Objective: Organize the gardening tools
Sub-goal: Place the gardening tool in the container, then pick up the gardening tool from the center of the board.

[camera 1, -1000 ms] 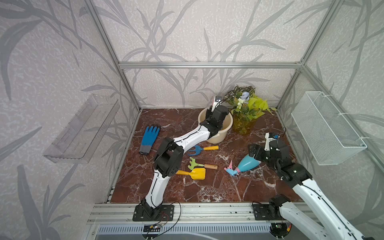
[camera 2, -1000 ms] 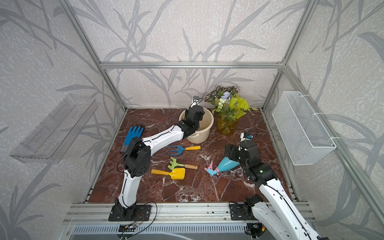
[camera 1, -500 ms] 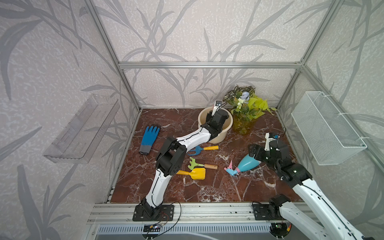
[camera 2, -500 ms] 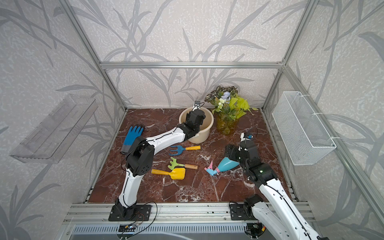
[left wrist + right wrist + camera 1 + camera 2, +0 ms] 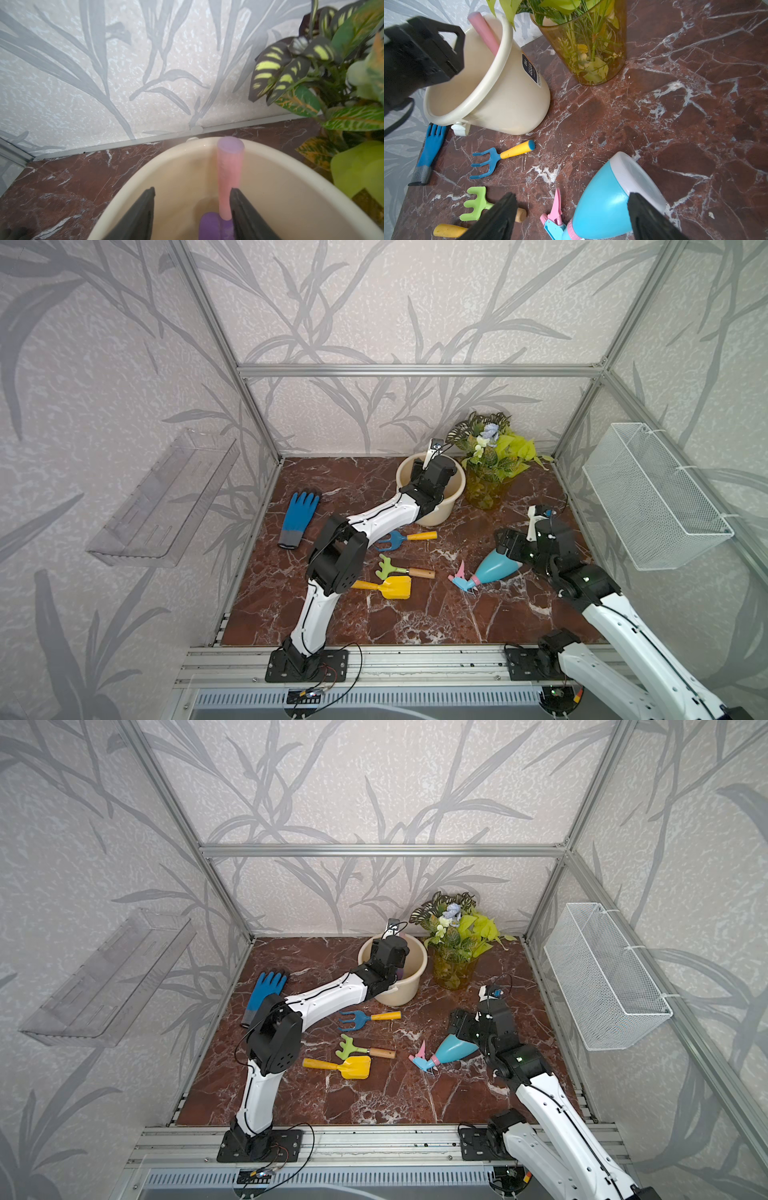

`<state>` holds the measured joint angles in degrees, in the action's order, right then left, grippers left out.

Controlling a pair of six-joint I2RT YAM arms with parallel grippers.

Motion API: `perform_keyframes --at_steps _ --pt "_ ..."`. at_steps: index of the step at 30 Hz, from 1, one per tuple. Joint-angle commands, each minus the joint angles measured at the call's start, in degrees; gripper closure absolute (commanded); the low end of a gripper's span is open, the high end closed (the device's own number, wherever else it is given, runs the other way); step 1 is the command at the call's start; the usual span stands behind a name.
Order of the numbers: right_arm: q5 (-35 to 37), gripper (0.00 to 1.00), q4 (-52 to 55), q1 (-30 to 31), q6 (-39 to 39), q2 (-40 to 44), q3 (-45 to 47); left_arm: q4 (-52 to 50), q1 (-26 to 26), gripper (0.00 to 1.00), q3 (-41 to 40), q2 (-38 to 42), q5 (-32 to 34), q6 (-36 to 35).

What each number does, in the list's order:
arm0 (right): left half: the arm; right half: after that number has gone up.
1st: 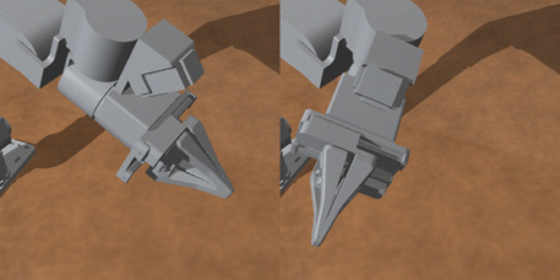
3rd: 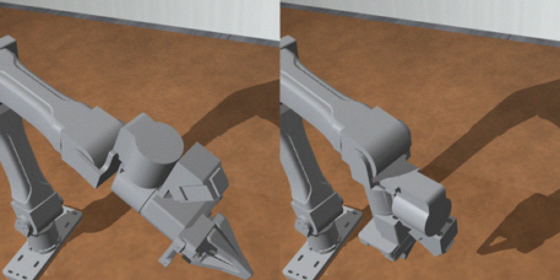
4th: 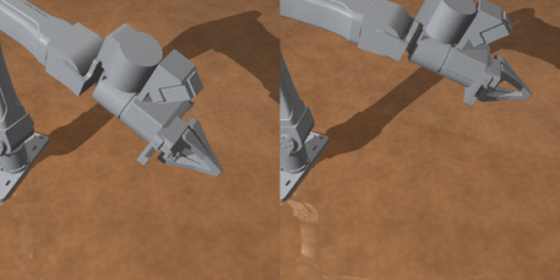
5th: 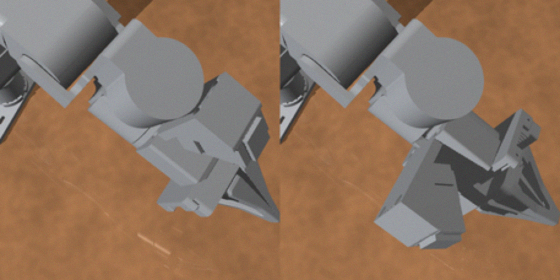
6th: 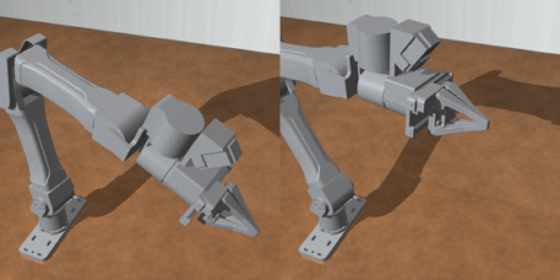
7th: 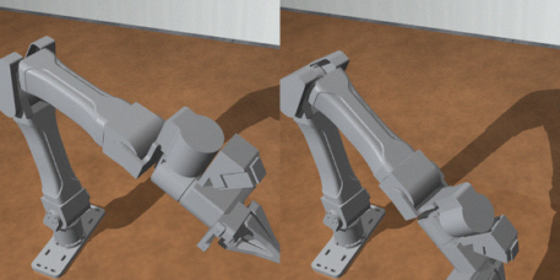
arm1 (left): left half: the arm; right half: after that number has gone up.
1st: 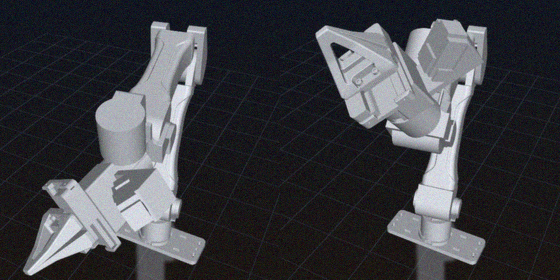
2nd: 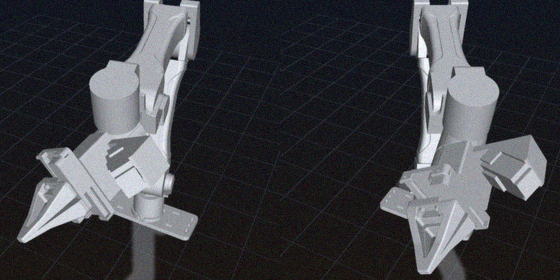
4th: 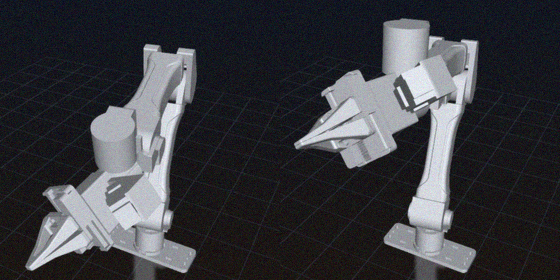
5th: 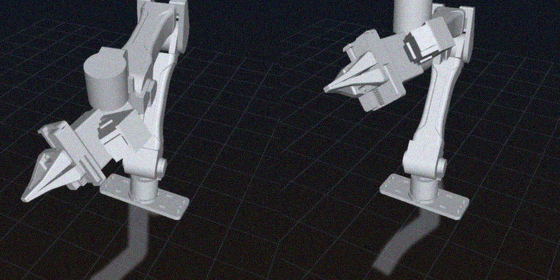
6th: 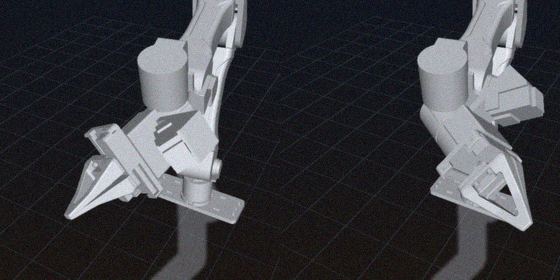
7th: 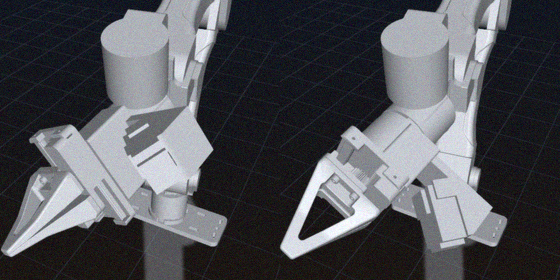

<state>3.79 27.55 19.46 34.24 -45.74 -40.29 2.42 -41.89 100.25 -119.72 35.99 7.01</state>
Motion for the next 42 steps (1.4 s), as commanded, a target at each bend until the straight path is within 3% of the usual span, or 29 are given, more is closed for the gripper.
perform_keyframes --at_steps 1,6,14,27,34,42 --pt "-0.91 0.12 -0.89 0.31 -0.34 -0.95 -1.43 -4.74 -0.15 0.33 -0.23 6.94 -1.35 2.81" --pt "-3.38 0.12 -2.02 0.29 -0.3 -3.31 -2.38 -11.91 -0.12 0.26 -3.47 13.68 -3.06 6.57" --pt "-5.52 0.12 -2.16 0.74 -0.45 -4.63 -3.73 -20.68 -0.13 0.13 -15.18 26.79 -8.78 12.63" --pt "-5.46 0.13 -3.18 1.34 -0.07 -5.59 -2.84 -31.31 -0.92 0.16 -46.11 50.9 -9.19 39.8" --pt "-5.48 0.12 -3.71 2.3 0.82 -6.38 -2.34 -33.6 -1.5 0.17 -55.83 55.71 -12.42 51.63" --pt "-4.68 0.12 -3.5 5.97 0.48 -11.24 -3.76 -32.03 -1.45 0.24 -63.59 56.94 -18.87 61.41"
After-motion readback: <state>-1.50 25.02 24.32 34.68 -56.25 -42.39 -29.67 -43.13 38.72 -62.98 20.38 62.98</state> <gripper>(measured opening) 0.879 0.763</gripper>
